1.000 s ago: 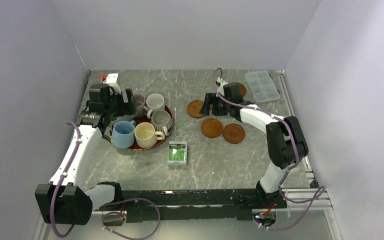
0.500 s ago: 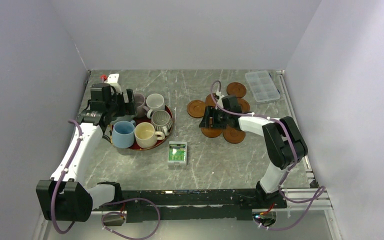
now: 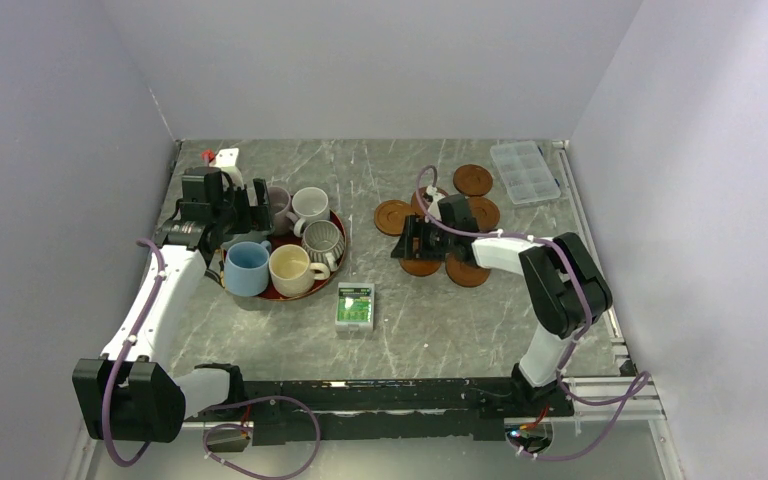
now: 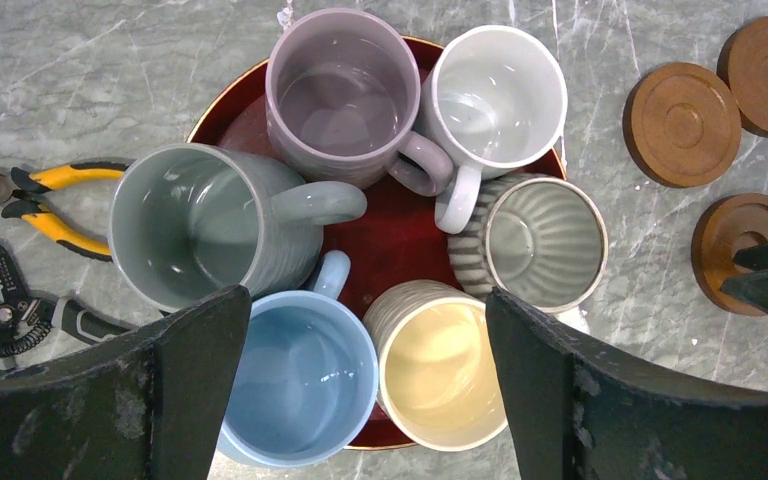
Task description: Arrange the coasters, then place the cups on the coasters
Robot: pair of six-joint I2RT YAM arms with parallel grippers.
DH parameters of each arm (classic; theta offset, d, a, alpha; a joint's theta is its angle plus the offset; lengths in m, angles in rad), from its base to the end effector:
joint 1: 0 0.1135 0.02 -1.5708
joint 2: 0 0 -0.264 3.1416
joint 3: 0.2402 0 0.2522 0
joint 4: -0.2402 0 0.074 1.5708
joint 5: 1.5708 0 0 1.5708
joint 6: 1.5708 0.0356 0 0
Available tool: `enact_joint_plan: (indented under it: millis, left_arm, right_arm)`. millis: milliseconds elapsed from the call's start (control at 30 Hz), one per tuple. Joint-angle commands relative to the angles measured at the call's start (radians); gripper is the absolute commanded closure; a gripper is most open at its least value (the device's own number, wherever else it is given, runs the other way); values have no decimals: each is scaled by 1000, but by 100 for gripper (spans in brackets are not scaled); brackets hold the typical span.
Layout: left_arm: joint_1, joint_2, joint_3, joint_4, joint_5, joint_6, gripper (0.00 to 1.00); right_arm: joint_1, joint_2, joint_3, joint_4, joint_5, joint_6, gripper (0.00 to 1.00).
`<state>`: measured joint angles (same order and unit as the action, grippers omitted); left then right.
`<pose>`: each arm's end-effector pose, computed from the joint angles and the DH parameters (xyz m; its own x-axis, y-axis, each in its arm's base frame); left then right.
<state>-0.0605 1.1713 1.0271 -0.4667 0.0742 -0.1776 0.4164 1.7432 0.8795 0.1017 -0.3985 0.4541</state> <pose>0.2574 -0.0182 0.3181 -0.5849 -0.1411 -0.7987 0.0179 0.9823 -0.1866 0.3120 0.1531 0.1526 -0.8435 0.0690 -0.5326 -0.2888 0.7779 0.5581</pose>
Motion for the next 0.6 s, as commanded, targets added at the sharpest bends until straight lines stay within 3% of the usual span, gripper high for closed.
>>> enact_joint_plan:
  millis: [0,233,567]
  left_arm:
    - [-4,1,40,8,6,-5,6]
    - [-4,-2,41,6,1,-3,6]
    - [-4,-5,41,6,0,-3,6]
  right_arm:
    - [47,39,-14,54,-4,37,25]
    - [110,60,-4,86,127,64,26]
    - [133,94,-8,178,189,114,26]
